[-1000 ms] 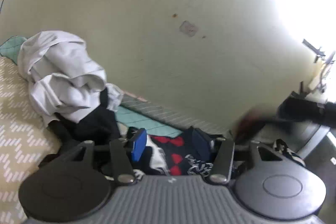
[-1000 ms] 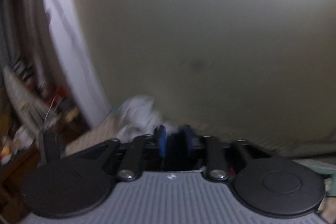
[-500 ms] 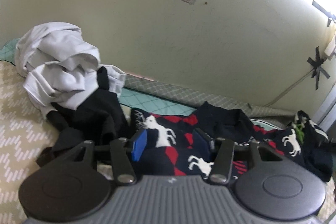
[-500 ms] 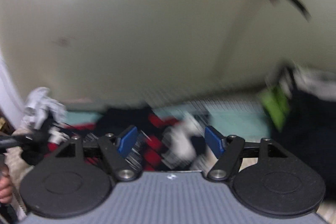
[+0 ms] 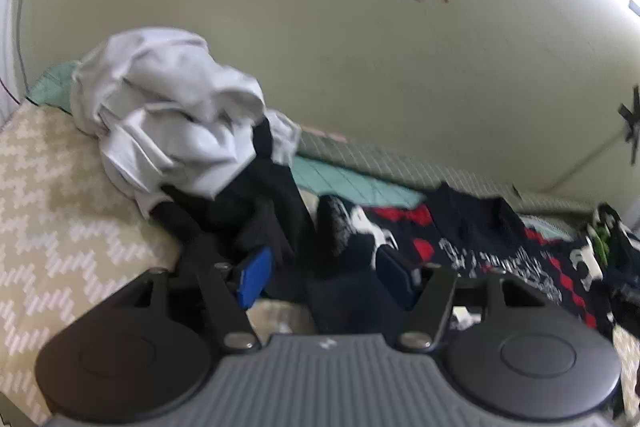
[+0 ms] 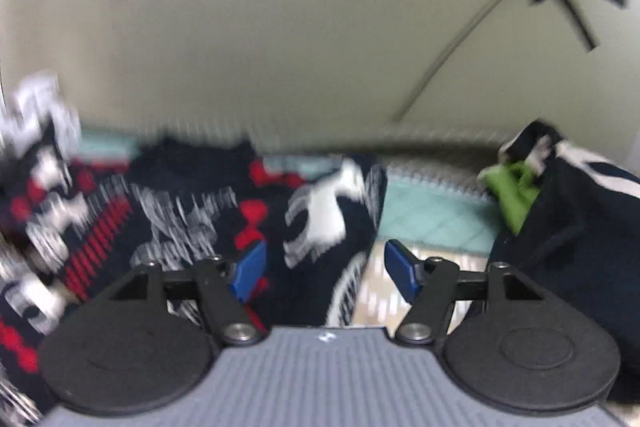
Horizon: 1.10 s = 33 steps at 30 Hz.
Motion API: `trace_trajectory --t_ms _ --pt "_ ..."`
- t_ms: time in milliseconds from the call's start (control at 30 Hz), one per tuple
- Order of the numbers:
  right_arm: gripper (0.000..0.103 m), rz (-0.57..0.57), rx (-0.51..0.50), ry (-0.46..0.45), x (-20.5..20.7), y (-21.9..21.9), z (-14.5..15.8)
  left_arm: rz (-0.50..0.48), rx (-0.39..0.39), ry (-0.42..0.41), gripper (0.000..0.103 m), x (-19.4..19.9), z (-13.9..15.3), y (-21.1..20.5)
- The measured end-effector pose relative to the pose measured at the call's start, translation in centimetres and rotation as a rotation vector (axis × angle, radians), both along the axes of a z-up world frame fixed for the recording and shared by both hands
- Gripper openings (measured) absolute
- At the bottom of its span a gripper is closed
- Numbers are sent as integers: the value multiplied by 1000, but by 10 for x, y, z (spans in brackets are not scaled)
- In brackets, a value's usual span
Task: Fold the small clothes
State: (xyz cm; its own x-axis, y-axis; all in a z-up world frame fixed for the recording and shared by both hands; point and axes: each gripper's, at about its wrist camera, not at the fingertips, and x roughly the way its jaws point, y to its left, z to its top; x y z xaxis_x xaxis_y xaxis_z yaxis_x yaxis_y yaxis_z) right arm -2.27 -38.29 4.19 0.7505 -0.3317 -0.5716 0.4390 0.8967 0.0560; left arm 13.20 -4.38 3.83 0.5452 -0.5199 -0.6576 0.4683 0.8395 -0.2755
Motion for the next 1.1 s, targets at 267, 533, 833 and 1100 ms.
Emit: trace_trajectory --t_ms 267,533,833,1100 --pt "60 81 50 -115 -16 42 13 -88 75 26 13 -14 -14 -24" --pt "57 76 114 -102 0 51 -8 6 -64 -15 10 -10 8 13" --pt "62 80 177 -37 8 37 -32 -182 -236 -63 11 -35 25 -8" --pt "62 43 379 -206 -18 10 -40 -365 -89 -39 36 -69 4 -85"
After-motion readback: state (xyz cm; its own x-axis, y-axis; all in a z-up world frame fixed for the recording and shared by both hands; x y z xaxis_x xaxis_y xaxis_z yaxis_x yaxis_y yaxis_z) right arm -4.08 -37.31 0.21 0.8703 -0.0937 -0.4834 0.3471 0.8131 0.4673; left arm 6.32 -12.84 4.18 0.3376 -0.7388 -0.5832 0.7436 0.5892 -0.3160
